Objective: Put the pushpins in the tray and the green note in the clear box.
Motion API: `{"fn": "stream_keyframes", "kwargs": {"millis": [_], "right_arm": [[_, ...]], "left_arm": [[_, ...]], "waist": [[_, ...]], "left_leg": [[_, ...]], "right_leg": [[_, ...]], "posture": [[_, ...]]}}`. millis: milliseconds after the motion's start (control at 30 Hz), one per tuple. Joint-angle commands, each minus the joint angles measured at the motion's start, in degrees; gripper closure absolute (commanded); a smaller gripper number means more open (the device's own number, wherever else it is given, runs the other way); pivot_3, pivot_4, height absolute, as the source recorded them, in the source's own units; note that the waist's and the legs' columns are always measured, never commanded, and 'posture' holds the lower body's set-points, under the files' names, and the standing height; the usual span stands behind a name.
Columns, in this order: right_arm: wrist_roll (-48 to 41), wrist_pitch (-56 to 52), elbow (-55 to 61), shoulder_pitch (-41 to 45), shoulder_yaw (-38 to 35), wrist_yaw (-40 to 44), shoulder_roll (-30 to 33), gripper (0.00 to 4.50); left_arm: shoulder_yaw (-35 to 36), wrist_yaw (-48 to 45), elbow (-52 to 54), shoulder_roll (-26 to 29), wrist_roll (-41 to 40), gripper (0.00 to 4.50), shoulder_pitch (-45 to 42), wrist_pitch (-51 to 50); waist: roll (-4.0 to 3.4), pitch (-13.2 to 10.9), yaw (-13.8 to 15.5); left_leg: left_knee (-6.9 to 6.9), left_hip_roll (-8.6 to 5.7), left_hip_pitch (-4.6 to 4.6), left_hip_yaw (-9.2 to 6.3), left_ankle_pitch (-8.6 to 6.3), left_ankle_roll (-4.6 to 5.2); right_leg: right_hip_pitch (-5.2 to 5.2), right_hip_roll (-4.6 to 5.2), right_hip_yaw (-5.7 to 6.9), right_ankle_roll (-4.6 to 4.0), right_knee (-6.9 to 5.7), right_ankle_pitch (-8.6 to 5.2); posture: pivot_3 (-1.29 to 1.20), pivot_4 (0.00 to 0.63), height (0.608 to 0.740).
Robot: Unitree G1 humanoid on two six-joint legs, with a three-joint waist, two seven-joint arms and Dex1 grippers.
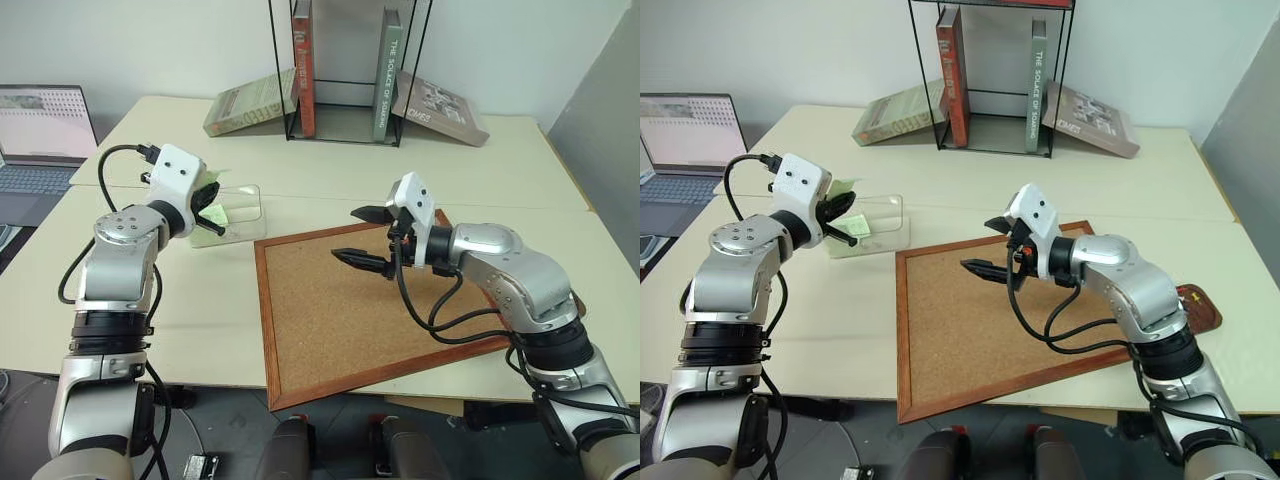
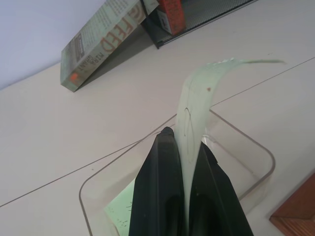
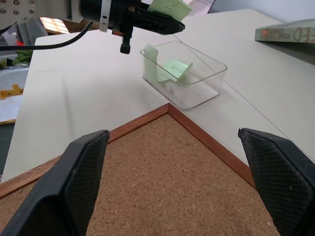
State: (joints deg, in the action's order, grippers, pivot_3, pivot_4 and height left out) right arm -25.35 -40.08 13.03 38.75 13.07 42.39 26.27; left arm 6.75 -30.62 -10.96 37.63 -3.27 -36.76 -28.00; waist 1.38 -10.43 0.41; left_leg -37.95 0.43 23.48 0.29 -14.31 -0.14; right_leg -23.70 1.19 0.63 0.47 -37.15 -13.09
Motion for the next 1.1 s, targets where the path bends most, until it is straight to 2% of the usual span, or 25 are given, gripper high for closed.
{"fn": "stream_keyframes", "kwargs": {"millis": [33, 67, 433, 500, 667, 833, 1100], "right_arm": [[0.8, 1.2, 1.1, 1.1, -0.5, 0.3, -0.5, 0.0], [0.9, 1.1, 1.1, 1.0, -0.5, 0.4, -0.6, 0.0], [1.5, 0.3, 1.6, 1.0, -1.0, 0.3, -1.5, 0.0], [1.6, 0.2, 1.6, 1.1, -1.0, 0.1, -1.6, 0.0], [1.6, 0.4, 2.2, 0.5, -1.6, 0.0, -1.4, 0.0], [1.0, 4.5, 5.9, -4.2, -4.8, 1.0, 0.7, 0.0], [0.3, 12.1, 12.5, -19.8, -14.2, -1.1, 2.8, 0.0]], "left_arm": [[0.7, 1.0, -0.2, 1.3, 0.8, 4.1, -0.1, 1.7], [0.6, 1.4, -0.7, 1.3, 1.2, 4.04, -0.1, 1.8], [-0.1, 1.9, -1.8, 0.5, 1.4, 1.79, -0.2, 1.4], [-0.1, 1.9, -1.9, 0.4, 1.3, 1.56, -0.5, 1.4], [0.3, 0.2, 1.9, -0.5, -1.1, 0.57, -0.7, 0.0], [-0.9, -4.2, 13.1, -0.6, -4.9, 0.57, 2.5, -2.6], [-5.2, -6.4, 33.2, -2.9, -9.5, 0.57, 14.5, -6.5]], "waist": [[0.0, 0.0, 0.0], [0.0, 0.0, -0.1], [0.0, 0.0, -0.5], [0.0, 0.0, -0.5], [0.0, 0.0, -0.4], [0.01, 0.0, -0.4], [0.01, 0.0, -0.5]], "left_leg": [[0.01, 0.01, 0.01, 0.0, 0.0, 0.0], [0.02, 0.03, 0.02, 0.0, 0.0, 0.0], [-0.01, 0.07, 0.01, 0.01, 0.01, 0.0], [-0.01, 0.07, 0.01, 0.02, 0.01, 0.0], [-0.02, 0.07, 0.01, 0.01, 0.01, 0.0], [-0.02, 0.06, 0.06, 0.0, 0.01, 0.0], [0.0, 0.07, 0.09, 0.02, 0.0, -0.01]], "right_leg": [[-0.03, -0.01, 0.01, -0.01, -0.04, 0.0], [-0.07, -0.03, 0.01, -0.01, -0.06, 0.0], [-0.11, -0.07, 0.03, -0.05, -0.18, 0.02], [-0.11, -0.07, 0.02, -0.05, -0.17, 0.02], [-0.11, -0.07, 0.02, -0.05, -0.19, 0.02], [-0.11, -0.06, 0.02, -0.05, -0.14, 0.02], [-0.12, -0.05, -0.03, -0.05, -0.1, 0.02]], "posture": [[0.0, 0.15, 0.74], [0.0, 0.15, 0.74], [0.0, 0.15, 0.74], [0.0, 0.15, 0.74], [0.0, 0.15, 0.74], [0.0, 0.15, 0.74], [0.0, 0.15, 0.74]]}}
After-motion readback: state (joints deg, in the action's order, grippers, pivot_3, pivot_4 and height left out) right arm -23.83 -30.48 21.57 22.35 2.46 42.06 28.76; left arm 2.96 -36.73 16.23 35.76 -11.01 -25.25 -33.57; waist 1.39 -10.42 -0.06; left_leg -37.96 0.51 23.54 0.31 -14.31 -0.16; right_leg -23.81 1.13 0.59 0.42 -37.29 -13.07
